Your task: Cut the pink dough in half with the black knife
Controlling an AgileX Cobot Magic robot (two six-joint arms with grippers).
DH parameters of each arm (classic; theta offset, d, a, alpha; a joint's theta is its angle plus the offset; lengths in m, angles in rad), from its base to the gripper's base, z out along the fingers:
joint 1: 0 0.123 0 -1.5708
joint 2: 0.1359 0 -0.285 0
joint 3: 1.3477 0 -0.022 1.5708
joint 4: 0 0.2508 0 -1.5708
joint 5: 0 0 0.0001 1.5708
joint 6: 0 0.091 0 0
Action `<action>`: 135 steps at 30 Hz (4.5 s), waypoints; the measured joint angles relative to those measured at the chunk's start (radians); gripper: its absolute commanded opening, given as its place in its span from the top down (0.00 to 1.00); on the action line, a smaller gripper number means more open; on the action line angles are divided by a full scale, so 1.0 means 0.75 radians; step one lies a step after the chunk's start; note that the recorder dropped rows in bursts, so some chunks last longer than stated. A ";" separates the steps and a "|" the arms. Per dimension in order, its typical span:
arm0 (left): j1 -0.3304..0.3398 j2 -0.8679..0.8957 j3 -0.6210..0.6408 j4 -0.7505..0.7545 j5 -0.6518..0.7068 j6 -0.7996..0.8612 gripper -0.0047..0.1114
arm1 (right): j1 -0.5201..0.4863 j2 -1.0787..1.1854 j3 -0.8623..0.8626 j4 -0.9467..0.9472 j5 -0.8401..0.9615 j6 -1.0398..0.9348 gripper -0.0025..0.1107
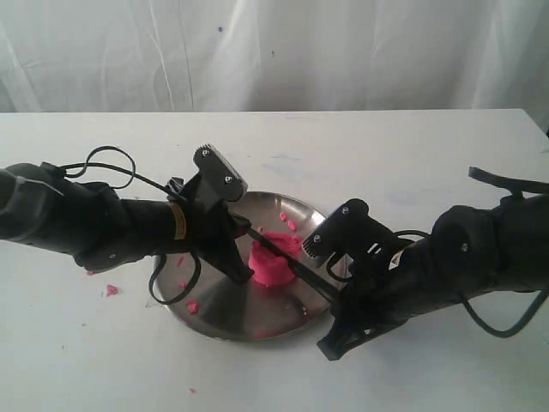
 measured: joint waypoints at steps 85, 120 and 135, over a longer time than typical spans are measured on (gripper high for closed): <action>0.000 -0.015 -0.001 -0.007 0.004 0.087 0.96 | 0.000 -0.039 -0.017 0.003 0.053 0.039 0.98; 0.013 0.121 -0.005 -0.020 -0.140 0.122 0.96 | 0.000 -0.028 -0.022 0.008 0.056 0.074 0.98; 0.013 0.128 -0.005 -0.017 -0.125 0.125 0.96 | 0.000 0.023 -0.022 0.003 0.039 0.074 0.98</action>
